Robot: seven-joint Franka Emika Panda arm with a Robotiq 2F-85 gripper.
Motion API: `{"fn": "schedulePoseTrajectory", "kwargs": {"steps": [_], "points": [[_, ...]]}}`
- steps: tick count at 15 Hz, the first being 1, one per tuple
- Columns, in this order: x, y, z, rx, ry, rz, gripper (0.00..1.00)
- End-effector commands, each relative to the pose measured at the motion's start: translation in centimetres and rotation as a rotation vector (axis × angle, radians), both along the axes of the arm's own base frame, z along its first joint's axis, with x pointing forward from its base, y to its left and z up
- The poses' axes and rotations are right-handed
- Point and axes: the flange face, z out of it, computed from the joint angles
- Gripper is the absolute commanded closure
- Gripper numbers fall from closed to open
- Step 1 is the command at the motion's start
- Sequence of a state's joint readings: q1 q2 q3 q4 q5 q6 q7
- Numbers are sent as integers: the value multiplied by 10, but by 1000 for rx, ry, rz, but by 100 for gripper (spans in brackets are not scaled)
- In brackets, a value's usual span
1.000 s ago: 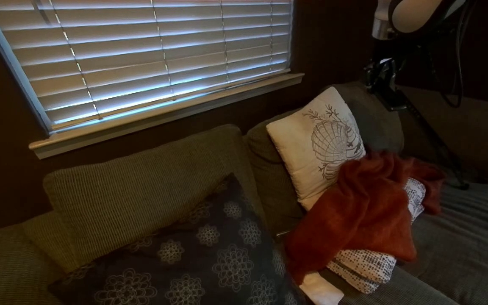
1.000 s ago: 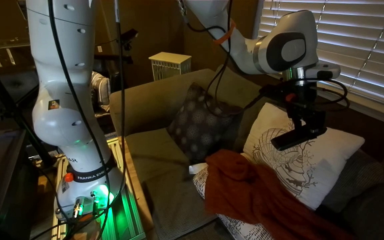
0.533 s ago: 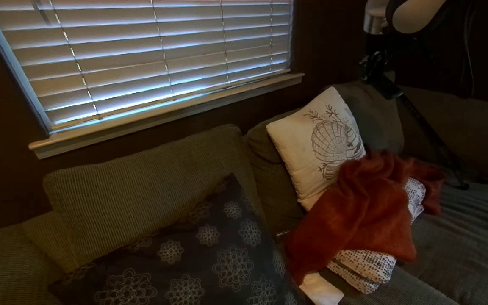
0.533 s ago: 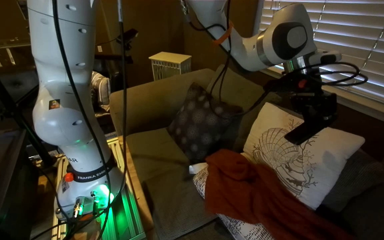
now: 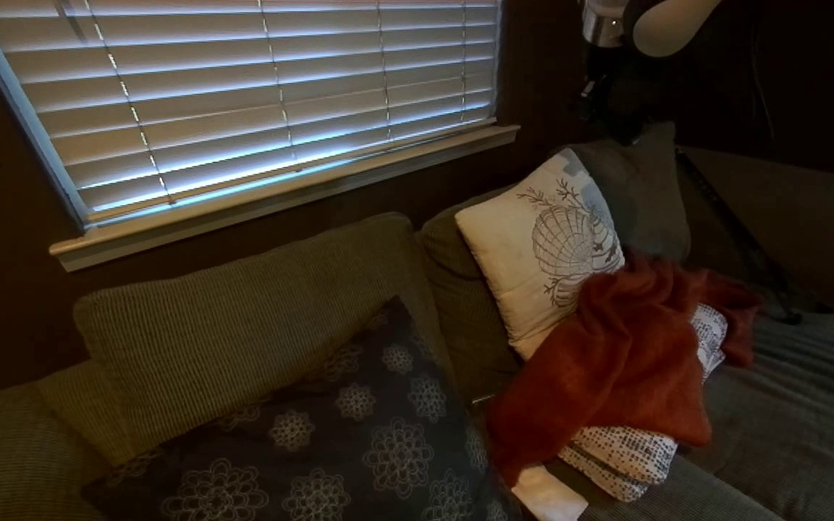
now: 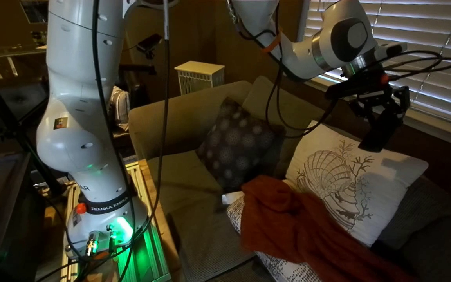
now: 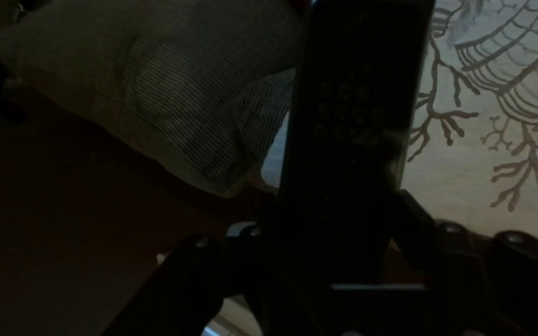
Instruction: Unfold the blanket and remove the remote from the blanket
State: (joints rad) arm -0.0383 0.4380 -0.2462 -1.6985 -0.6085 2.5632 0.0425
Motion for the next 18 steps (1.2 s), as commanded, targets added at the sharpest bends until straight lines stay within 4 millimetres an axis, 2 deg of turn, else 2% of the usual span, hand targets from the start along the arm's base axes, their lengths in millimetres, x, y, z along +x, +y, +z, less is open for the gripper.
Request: {"fn": "schedulePoseTrajectory", "kwargs": {"steps": [1,7,13,18], "points": [[33,6,-2,-12,26,140,62],[66,22,-36,32,122,302,62],[92,31,-53,29,178,398,62],[105,43,-71,17,243,432,62]]}}
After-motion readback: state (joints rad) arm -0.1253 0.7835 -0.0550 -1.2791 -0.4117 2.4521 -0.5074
